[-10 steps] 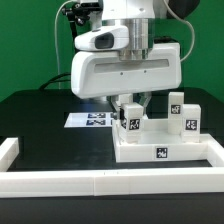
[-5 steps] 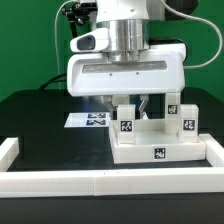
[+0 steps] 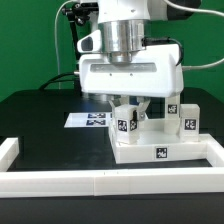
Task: Assemble square table
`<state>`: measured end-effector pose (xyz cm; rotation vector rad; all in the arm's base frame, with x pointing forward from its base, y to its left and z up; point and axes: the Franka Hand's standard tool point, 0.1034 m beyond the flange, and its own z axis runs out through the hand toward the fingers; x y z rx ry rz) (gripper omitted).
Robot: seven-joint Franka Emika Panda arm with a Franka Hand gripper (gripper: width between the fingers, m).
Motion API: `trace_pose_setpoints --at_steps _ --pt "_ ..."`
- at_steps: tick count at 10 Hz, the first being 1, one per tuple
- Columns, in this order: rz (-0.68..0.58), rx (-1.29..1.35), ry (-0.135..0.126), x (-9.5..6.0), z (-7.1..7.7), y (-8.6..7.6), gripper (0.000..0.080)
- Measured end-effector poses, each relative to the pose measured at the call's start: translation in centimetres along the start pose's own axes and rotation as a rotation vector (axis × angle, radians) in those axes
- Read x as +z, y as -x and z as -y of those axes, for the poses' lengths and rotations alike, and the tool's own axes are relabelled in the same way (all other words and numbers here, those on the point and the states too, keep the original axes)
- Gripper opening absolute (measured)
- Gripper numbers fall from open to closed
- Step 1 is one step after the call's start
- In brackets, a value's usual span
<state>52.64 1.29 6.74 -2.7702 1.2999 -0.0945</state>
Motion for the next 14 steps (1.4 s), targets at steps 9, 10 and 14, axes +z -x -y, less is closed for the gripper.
trace_pose_setpoints --at_steps 9,10,14 --pt "0.008 -0.041 -0.004 -0.04 0.04 -0.01 0.0615" --pt "0.007 -0.153 -0.004 -0.03 0.05 0.01 0.0644" --pt "0.029 -0.538 0.017 0.09 0.08 0.60 0.0649"
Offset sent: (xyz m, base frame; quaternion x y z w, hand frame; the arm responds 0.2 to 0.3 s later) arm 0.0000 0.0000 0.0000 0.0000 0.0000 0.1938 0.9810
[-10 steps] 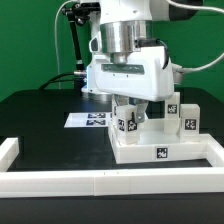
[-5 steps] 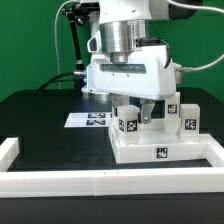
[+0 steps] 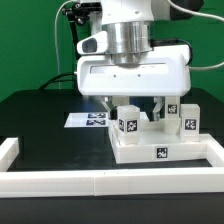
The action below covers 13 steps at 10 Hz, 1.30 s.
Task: Assemble square table
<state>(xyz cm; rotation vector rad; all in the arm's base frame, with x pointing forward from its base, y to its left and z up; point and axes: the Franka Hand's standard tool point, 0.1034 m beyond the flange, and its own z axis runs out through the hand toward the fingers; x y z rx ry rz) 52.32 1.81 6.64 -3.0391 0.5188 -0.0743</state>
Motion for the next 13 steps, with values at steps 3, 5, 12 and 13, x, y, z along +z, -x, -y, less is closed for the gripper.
trace_pose_setpoints --at_steps 3,5,12,13 --pt "0.013 -0.292 0.020 -0.1 0.0 -0.2 0.0649" --pt "0.021 -0.458 0.030 -0.2 -0.2 -0.4 0.0649" --pt "0.020 -0.643 0.035 -0.4 -1.1 -0.9 0.0387" --pt "0.020 -0.626 0.035 -0.4 -1.1 -0.9 0.0387"
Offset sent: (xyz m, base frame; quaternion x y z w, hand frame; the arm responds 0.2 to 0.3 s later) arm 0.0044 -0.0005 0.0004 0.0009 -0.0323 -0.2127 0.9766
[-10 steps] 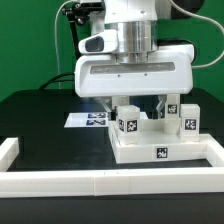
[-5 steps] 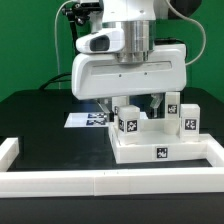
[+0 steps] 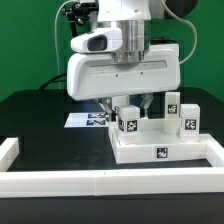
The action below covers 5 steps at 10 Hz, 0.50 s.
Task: Assemble square table
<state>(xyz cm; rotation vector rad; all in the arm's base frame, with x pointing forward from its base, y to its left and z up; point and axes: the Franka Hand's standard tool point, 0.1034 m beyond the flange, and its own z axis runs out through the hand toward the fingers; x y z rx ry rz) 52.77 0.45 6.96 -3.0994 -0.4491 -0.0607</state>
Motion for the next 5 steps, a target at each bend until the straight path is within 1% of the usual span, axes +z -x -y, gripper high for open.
trace_pose_setpoints --at_steps 1,4,5 --pt "0.000 -0.001 0.000 0.01 -0.01 0.01 0.0289" --pt "-0.001 0.168 -0.003 0.04 0.07 0.01 0.0290" --pt "-0.011 0.280 -0.005 0.08 0.10 0.01 0.0290"
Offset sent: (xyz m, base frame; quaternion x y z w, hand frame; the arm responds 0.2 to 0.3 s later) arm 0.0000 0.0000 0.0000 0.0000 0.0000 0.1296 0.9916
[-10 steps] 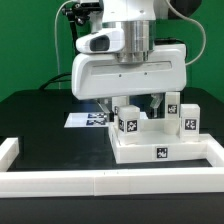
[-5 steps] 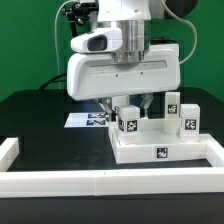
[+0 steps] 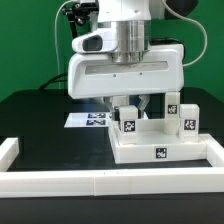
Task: Assemble square table
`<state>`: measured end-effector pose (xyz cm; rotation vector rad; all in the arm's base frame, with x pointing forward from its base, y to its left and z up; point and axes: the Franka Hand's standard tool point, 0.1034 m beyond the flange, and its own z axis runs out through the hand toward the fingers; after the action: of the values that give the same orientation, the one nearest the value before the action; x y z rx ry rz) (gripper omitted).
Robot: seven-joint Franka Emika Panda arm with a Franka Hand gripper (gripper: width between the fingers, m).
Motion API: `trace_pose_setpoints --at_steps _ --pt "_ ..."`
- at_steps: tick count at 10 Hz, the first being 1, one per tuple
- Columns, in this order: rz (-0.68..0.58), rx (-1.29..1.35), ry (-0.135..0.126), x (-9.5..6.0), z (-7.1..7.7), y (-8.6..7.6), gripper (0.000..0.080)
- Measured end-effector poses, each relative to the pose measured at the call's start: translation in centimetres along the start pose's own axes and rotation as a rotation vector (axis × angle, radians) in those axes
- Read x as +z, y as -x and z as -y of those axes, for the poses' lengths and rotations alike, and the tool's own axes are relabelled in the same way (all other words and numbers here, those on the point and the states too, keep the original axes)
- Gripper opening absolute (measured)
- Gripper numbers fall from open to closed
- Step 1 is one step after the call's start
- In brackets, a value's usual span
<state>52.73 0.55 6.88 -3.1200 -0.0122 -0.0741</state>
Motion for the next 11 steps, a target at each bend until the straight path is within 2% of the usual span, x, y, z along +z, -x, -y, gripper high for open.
trace_pose_setpoints --at_steps 4,10,11 --pt "0.000 0.519 -0.026 0.08 0.42 0.04 0.0290" --pt "0.005 1.020 -0.033 0.19 0.80 -0.08 0.0290" --pt "0.030 1.164 -0.027 0.20 1.01 0.10 0.0290"
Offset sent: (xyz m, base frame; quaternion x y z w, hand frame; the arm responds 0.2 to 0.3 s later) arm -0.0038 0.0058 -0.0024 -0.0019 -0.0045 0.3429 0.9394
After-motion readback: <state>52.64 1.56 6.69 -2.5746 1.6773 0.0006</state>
